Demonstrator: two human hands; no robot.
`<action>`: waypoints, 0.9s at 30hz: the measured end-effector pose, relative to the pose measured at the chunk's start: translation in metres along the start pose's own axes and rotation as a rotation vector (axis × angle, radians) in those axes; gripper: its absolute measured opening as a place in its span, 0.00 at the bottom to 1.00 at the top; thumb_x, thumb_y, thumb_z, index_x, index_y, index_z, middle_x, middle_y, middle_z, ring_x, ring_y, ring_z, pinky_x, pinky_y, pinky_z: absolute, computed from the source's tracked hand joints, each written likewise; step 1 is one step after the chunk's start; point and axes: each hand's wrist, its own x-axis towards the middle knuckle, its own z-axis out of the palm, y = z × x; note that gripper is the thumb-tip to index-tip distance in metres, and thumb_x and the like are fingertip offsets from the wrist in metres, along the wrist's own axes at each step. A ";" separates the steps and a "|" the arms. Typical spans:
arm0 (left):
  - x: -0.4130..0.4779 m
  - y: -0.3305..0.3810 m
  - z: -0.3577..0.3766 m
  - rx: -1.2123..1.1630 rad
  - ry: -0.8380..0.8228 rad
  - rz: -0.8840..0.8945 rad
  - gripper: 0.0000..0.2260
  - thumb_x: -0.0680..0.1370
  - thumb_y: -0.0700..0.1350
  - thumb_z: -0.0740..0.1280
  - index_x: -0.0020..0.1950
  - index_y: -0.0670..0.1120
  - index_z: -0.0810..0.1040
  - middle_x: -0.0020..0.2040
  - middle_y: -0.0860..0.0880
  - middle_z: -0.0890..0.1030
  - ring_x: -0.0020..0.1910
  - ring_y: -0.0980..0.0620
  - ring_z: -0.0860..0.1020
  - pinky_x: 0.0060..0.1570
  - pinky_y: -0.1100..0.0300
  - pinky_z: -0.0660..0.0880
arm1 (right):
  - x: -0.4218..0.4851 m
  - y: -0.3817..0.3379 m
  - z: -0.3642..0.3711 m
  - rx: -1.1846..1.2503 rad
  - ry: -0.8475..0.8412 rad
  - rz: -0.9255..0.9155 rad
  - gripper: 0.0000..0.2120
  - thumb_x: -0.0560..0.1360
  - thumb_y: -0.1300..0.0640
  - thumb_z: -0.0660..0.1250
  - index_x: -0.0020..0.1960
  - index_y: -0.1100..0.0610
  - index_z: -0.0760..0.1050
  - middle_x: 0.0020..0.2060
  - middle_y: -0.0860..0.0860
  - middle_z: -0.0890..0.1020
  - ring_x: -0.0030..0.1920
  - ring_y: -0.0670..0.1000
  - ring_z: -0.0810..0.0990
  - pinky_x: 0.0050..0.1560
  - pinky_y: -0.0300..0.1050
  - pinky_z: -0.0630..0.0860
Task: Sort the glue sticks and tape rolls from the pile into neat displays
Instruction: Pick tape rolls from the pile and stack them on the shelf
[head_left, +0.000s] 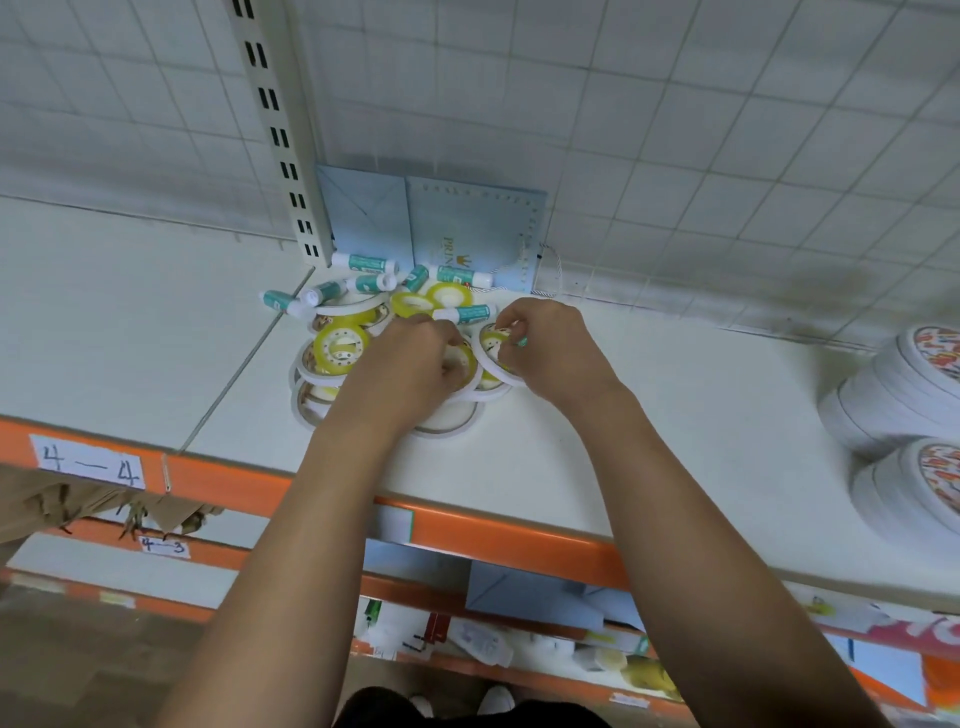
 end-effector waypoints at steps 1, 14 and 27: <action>0.000 -0.001 -0.001 -0.004 -0.007 0.010 0.16 0.75 0.47 0.69 0.62 0.47 0.79 0.58 0.44 0.79 0.59 0.44 0.75 0.52 0.52 0.73 | -0.003 0.001 -0.002 0.008 0.000 0.001 0.15 0.74 0.60 0.67 0.61 0.57 0.79 0.54 0.55 0.82 0.54 0.53 0.78 0.47 0.37 0.70; 0.002 -0.009 -0.012 -0.068 -0.153 0.103 0.20 0.73 0.43 0.73 0.64 0.51 0.78 0.61 0.45 0.79 0.62 0.44 0.74 0.57 0.54 0.73 | -0.041 0.005 -0.013 -0.100 -0.178 -0.003 0.09 0.72 0.57 0.67 0.52 0.57 0.77 0.52 0.54 0.75 0.47 0.53 0.76 0.39 0.42 0.72; -0.004 0.003 -0.022 -0.048 -0.073 0.160 0.24 0.72 0.49 0.71 0.67 0.44 0.73 0.60 0.45 0.75 0.61 0.44 0.71 0.56 0.50 0.72 | -0.064 0.001 -0.018 -0.018 0.025 0.090 0.28 0.68 0.51 0.77 0.64 0.54 0.74 0.54 0.52 0.74 0.47 0.51 0.75 0.46 0.41 0.70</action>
